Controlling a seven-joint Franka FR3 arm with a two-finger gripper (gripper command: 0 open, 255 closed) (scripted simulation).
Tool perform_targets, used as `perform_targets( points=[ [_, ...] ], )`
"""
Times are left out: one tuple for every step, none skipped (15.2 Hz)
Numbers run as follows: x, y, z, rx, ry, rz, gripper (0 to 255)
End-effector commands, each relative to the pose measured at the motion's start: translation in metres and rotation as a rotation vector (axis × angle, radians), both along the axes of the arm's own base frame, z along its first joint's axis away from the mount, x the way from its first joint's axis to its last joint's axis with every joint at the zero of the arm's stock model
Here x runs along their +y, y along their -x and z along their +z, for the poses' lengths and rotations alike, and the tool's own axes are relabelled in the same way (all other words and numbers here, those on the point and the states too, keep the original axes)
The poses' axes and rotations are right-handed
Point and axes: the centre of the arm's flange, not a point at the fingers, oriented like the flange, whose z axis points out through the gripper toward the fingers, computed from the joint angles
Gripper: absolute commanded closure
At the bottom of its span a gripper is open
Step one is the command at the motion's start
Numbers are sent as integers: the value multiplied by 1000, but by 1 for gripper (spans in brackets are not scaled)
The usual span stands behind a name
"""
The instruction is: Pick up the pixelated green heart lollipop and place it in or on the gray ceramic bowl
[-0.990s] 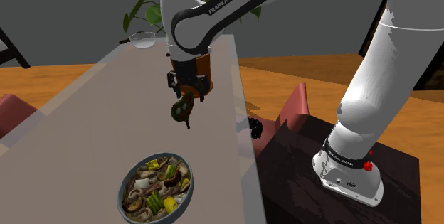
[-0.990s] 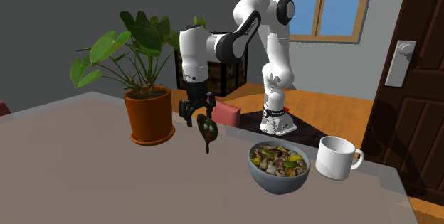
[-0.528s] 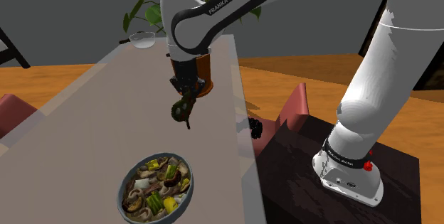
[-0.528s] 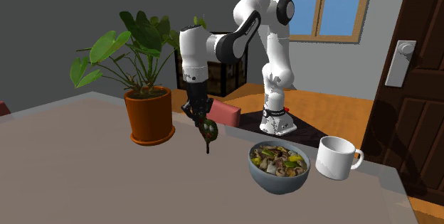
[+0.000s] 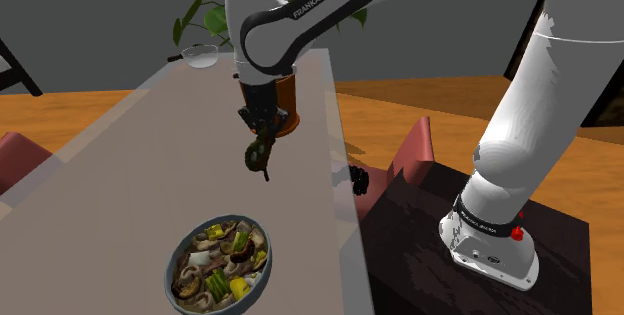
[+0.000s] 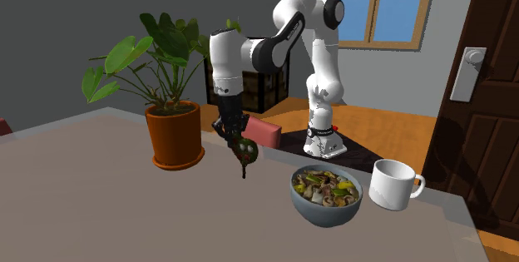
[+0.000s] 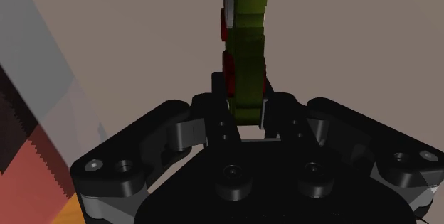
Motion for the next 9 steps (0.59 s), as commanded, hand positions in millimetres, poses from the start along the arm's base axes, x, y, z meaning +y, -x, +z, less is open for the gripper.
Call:
perform_targets(
  points=[
    [0,0,8,0,0,0,255],
    [0,0,13,0,0,0,255],
    [0,0,18,0,0,0,255],
    [0,0,24,0,0,0,255],
    [0,0,29,0,0,0,255],
    [0,0,34,0,0,0,255],
    [0,0,39,0,0,0,255],
    [0,0,45,0,0,0,255],
    [0,0,50,0,0,0,255]
  ],
)
